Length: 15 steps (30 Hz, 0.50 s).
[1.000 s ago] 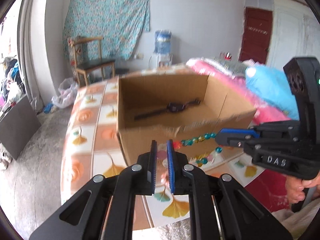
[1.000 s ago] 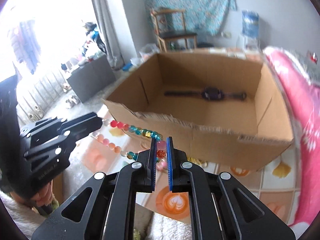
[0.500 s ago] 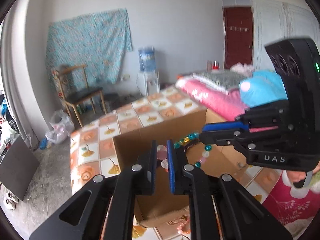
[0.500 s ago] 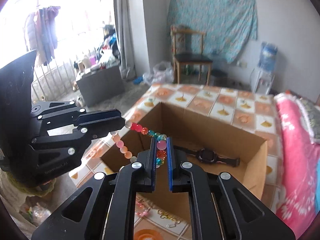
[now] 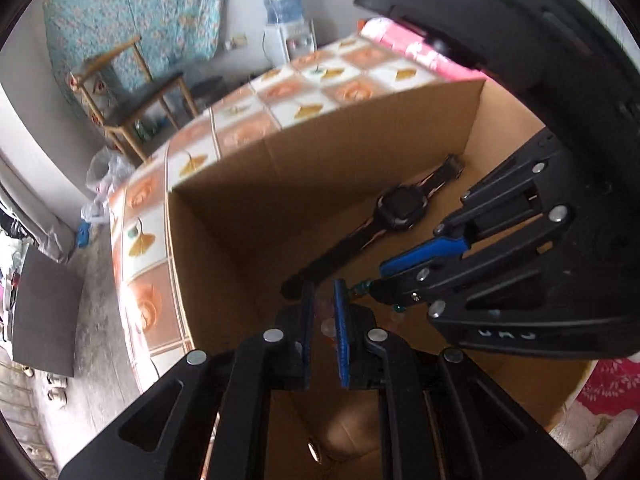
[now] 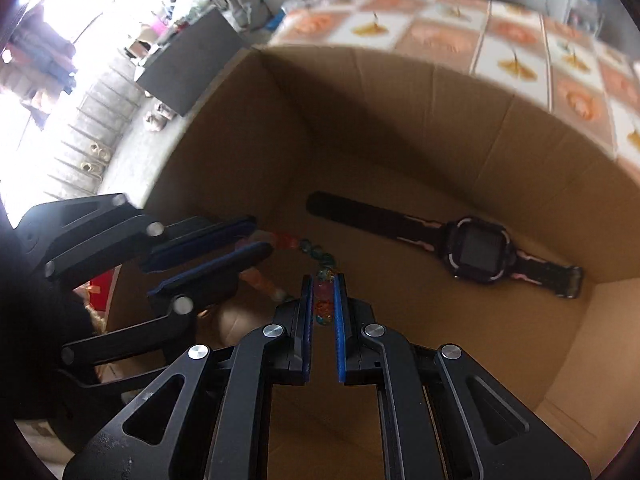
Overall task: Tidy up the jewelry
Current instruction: 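Lower the bracelets into the box and open the left tool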
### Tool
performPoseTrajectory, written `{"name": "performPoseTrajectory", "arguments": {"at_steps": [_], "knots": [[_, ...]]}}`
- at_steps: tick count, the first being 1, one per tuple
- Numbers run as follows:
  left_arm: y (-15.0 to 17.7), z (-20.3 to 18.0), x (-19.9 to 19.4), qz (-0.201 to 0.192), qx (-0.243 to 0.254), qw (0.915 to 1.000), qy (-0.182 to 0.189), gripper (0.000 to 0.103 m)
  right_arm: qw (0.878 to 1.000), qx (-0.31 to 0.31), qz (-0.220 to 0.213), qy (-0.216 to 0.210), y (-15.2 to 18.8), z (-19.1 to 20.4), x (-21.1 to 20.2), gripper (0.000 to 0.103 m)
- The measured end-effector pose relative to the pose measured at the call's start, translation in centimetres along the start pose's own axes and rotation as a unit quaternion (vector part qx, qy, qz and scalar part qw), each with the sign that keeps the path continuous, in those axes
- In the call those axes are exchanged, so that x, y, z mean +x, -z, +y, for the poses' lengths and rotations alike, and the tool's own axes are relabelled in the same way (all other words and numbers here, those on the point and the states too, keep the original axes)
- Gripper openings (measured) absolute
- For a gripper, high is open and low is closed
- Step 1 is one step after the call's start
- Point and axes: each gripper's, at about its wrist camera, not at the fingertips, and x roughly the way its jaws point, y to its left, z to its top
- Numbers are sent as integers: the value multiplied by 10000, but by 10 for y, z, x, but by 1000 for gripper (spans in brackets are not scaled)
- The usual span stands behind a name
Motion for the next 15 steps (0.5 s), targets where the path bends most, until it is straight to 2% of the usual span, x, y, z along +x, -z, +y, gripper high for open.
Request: {"name": "performPoseTrajectory", "arguments": {"at_steps": [5, 7, 11, 15], "knots": [[3, -2, 2, 150, 108, 9998, -106, 11, 9981, 446, 323, -281, -3, -15, 19, 12], [5, -1, -1, 162, 49, 9998, -88, 17, 9974, 596, 277, -300, -1, -20, 18, 21], [7, 9, -11, 61, -200, 9998, 62, 19, 9971, 692, 3, -304, 5, -23, -1, 26], [13, 20, -47, -403, -495, 9978, 159, 29, 9954, 691, -567, -345, 17, -19, -44, 38]]}}
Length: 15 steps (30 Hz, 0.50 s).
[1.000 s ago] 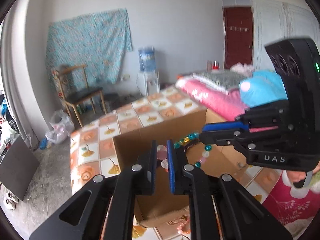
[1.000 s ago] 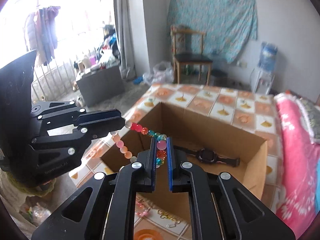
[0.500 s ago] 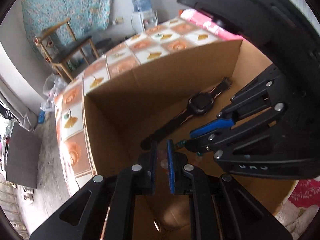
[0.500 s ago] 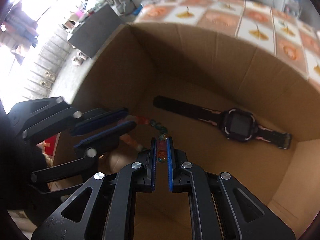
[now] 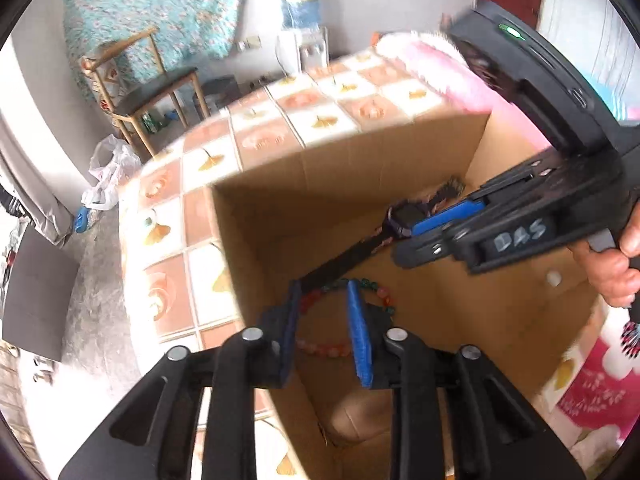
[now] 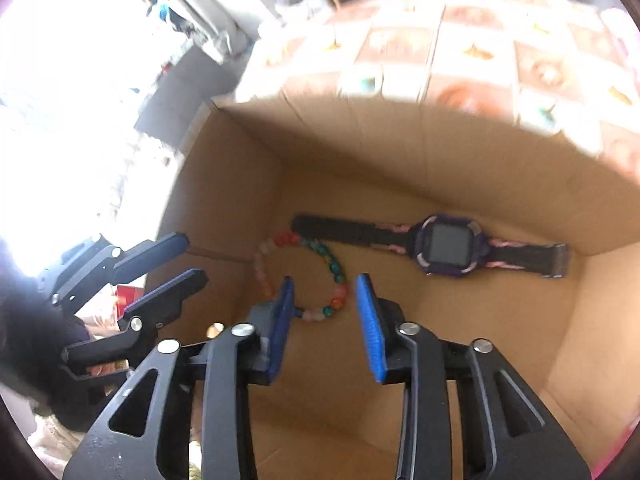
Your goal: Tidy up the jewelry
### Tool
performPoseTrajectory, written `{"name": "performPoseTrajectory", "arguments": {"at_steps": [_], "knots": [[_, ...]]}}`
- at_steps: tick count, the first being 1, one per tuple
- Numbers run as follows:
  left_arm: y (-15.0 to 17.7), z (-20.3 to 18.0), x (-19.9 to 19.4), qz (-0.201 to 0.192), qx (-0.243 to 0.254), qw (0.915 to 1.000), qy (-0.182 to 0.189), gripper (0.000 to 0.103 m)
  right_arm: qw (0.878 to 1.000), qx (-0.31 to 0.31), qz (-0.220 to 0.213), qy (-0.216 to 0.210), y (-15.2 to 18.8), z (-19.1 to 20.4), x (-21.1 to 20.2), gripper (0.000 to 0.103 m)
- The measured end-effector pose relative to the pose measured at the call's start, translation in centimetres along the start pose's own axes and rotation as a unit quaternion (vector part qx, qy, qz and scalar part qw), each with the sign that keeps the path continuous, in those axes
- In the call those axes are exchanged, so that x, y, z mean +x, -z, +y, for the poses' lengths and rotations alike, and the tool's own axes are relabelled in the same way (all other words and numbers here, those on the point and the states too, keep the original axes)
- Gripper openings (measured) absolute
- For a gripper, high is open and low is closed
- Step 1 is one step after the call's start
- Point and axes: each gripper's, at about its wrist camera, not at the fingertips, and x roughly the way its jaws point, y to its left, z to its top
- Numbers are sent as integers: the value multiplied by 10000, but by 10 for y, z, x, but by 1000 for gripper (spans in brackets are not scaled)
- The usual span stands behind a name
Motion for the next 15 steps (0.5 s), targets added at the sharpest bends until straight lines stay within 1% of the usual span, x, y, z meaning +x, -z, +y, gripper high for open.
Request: {"name": "performPoseTrajectory", "arguments": {"at_steps": [1, 2, 4, 5, 6, 7, 9, 10, 11, 12, 13, 14, 15], "knots": [[1, 1, -9, -117, -54, 9999, -1, 34, 9999, -32, -149, 3, 3, 2, -11, 42], [4, 5, -25, -322, -149, 9994, -10, 37, 9992, -109, -377, -5, 10, 7, -29, 45], [13, 10, -55, -680, -351, 9971, -28, 46, 9963, -270, -812, -64, 27, 16, -61, 56], [18, 11, -67, -804, -426, 9959, -22, 49, 9934, -367, -1085, -98, 41, 20, -81, 59], [25, 12, -81, -955, -513, 9941, -20, 53, 9907, -431, -1286, -114, 48, 21, -93, 64], [34, 12, -95, -1124, -592, 9919, -25, 58, 9865, -532, -1546, -132, 66, 26, -110, 67], [48, 12, -114, -1355, -697, 9883, -61, 62, 9776, -704, -1970, -215, 104, 31, -137, 70], [53, 13, -119, -1426, -740, 9870, -66, 64, 9746, -745, -2098, -251, 116, 28, -143, 71], [65, 13, -127, -1555, -812, 9845, -49, 66, 9713, -785, -2226, -296, 133, 31, -146, 71], [77, 11, -133, -1660, -878, 9822, -39, 68, 9679, -804, -2349, -386, 155, 31, -151, 71], [89, 9, -137, -1756, -957, 9798, -59, 69, 9663, -782, -2411, -451, 159, 35, -150, 71], [95, 10, -136, -1806, -1018, 9782, -89, 70, 9649, -718, -2471, -526, 173, 32, -149, 71], [103, 8, -135, -1826, -1069, 9773, -126, 70, 9646, -634, -2494, -571, 178, 27, -152, 71]]}}
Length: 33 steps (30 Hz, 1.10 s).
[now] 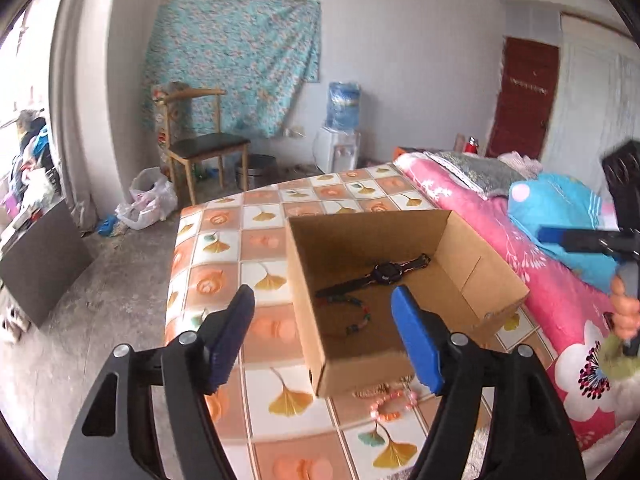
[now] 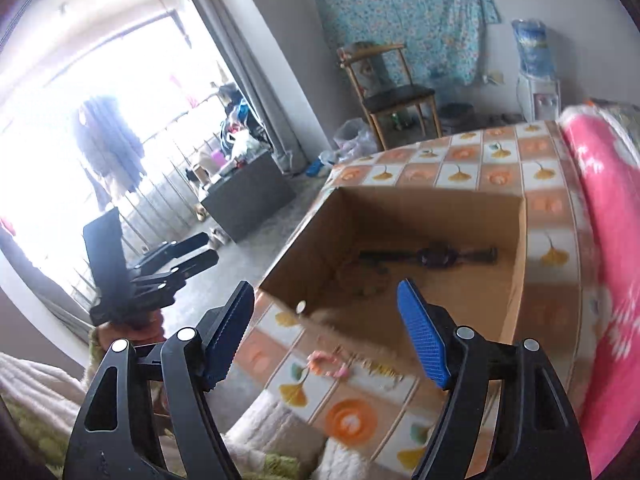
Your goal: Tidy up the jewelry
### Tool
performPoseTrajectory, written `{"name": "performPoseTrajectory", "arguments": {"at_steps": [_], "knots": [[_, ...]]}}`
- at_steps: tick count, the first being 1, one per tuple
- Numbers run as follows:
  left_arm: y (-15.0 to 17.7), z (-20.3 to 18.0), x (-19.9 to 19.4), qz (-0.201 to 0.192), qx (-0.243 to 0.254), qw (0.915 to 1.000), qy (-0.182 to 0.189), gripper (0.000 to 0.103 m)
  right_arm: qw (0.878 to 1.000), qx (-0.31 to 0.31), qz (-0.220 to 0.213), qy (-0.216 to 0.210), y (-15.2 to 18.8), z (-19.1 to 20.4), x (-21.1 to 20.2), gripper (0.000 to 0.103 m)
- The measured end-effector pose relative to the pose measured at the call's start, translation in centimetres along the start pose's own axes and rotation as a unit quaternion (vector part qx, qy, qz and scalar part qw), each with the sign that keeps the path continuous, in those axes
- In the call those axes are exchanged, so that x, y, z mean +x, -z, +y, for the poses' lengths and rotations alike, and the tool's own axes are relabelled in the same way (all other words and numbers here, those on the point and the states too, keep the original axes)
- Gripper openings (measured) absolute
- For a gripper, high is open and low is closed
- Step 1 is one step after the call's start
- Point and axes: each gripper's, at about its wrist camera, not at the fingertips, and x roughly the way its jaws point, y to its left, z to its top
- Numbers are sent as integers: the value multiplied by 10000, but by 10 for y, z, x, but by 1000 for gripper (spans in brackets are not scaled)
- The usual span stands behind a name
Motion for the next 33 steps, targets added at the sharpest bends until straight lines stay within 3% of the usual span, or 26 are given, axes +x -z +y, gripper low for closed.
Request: {"name": "performPoseTrajectory", "arguments": {"at_steps": [5, 7, 12, 33], "knots": [[37, -6, 21, 325, -37, 9991, -276, 70, 9951, 973, 112, 156, 49, -28, 2, 70], [46, -10, 41, 584, -14, 9974, -421, 70, 9896, 1415, 260, 86, 58, -49, 24, 56], [56, -13, 67, 801, -56, 9958, -435, 70, 9744, 2127, 729, -62, 73, -75, 63, 39], [44, -6, 98, 774, -91, 9966, -270, 72, 9681, 2396, 732, 7, 66, -79, 69, 39]]}}
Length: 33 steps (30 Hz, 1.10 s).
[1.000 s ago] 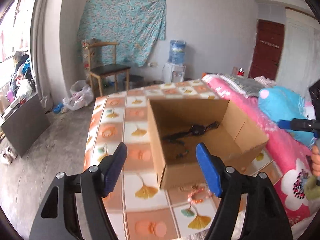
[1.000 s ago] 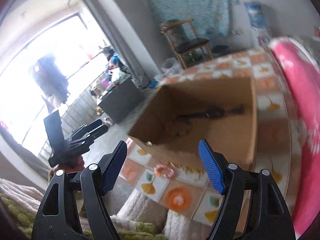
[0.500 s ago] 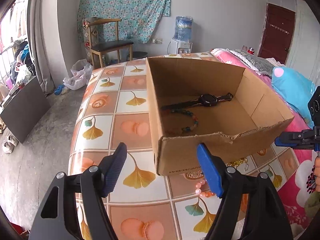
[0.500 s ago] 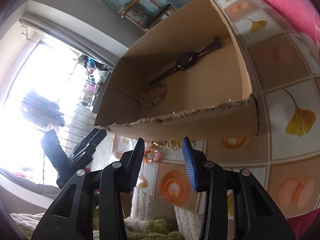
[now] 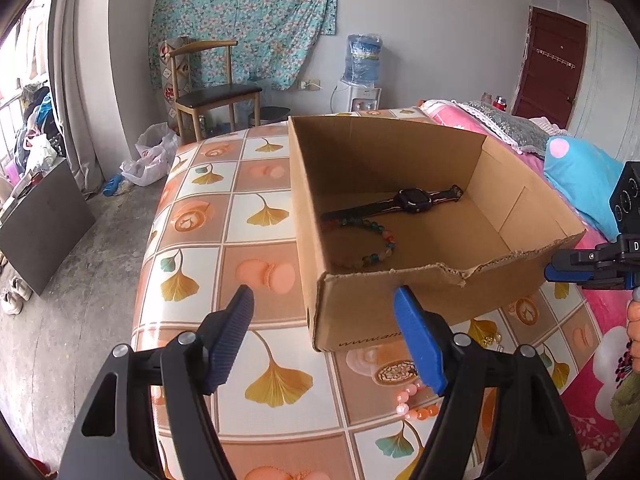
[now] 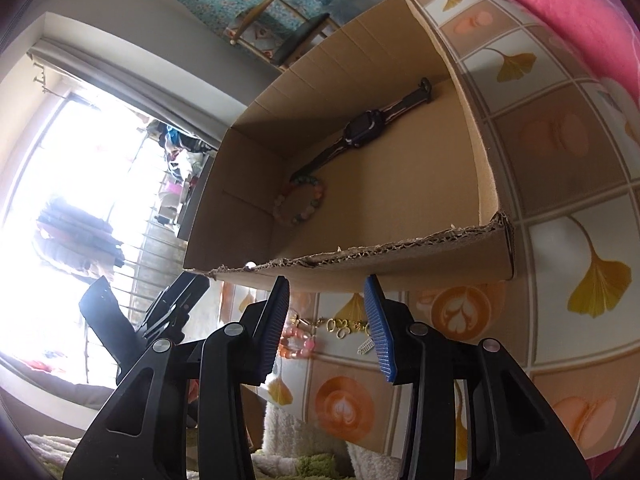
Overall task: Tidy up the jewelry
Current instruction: 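Move the left tool down to the pink bead bracelet beside the box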
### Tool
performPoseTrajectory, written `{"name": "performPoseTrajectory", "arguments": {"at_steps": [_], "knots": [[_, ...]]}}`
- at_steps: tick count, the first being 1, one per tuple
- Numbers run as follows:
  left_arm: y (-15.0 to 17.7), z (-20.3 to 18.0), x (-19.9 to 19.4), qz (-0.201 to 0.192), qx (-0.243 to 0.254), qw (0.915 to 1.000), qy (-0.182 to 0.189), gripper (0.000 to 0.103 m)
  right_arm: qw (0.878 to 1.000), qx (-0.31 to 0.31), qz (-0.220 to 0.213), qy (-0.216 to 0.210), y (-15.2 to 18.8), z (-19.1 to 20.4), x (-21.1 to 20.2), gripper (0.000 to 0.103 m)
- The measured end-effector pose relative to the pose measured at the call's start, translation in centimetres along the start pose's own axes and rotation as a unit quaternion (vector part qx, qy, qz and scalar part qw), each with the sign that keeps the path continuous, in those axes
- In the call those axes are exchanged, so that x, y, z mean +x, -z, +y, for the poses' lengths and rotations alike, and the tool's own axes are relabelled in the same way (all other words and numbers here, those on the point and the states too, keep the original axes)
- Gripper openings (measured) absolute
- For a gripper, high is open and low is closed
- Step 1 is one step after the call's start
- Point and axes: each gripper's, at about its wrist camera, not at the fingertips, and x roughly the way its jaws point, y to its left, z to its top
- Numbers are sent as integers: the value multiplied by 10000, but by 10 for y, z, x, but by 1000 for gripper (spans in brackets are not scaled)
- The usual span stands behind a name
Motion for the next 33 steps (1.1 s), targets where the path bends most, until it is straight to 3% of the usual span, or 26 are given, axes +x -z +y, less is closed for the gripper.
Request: {"name": "performPoseTrajectory", "arguments": {"at_steps": [2, 4, 8, 12, 16, 20, 24, 28, 33], "knots": [[0, 1, 1, 1, -23, 10000, 18, 72, 10000, -34, 19, 46, 2, 2, 0, 39], [2, 1, -1, -5, 13, 10000, 15, 72, 9997, -145, 23, 215, 7, 7, -2, 49], [11, 0, -5, 20, 178, 9998, 24, 72, 9945, -589, 24, 864, 24, 16, -7, 57], [32, -3, 0, 327, 251, 9991, 48, 72, 9703, -1086, -129, 2158, 45, 17, -11, 71], [54, -10, 9, 646, 38, 9975, 300, 72, 9508, -1147, -181, 2871, 59, 7, -9, 73], [63, -22, 14, 688, -39, 9964, 490, 70, 9472, -1136, -226, 2989, 69, 3, -7, 73], [63, -39, 18, 710, 175, 9960, 513, 53, 9508, -1263, -337, 2807, 82, 17, -4, 73], [68, -55, 32, 998, 514, 9929, 385, 37, 9499, -1446, -365, 2746, 88, 30, 4, 73], [73, -61, 38, 1119, 707, 9911, 128, 28, 9483, -1648, -311, 2695, 92, 40, 12, 71]]}}
